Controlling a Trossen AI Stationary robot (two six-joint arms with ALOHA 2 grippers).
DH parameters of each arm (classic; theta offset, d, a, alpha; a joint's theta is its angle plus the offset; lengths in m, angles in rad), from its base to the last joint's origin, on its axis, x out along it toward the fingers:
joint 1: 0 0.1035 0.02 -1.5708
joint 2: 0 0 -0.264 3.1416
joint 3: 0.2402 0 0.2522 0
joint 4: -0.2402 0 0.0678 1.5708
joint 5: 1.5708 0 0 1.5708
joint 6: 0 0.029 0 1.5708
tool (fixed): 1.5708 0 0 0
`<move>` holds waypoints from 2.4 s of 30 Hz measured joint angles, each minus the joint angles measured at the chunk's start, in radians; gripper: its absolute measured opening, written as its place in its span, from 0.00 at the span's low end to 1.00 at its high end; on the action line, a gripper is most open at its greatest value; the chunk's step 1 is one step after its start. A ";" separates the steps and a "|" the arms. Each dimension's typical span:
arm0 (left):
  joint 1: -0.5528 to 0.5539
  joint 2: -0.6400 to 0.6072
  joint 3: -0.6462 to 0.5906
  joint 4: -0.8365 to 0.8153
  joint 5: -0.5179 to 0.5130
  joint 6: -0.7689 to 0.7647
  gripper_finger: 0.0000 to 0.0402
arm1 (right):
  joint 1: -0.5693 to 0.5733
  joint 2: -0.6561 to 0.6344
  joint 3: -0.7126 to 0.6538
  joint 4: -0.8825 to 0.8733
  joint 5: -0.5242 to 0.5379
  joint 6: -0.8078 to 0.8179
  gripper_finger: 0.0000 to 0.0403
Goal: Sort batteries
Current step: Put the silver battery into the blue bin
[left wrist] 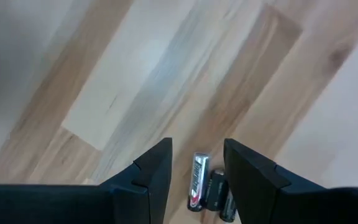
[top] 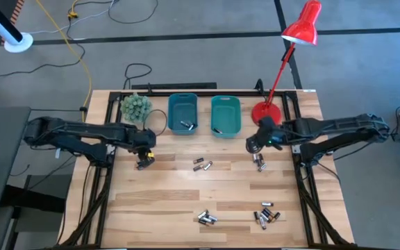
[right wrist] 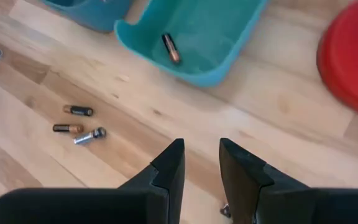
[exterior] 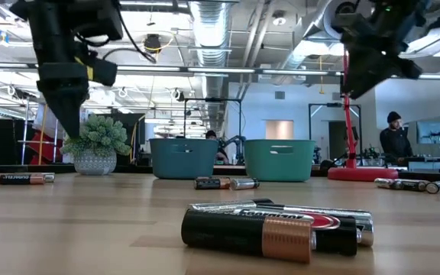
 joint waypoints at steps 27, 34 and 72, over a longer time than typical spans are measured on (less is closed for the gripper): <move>0.003 0.335 -0.003 -0.006 0.084 0.065 0.35 | 0.089 0.006 -0.032 -0.009 0.005 0.067 0.29; 0.012 0.329 -0.074 0.027 0.113 0.023 0.35 | 0.089 0.006 -0.032 -0.012 0.005 0.065 0.29; 0.014 0.308 0.306 -0.063 -0.040 -0.056 0.09 | 0.390 -0.065 -0.032 -0.181 0.110 0.260 0.29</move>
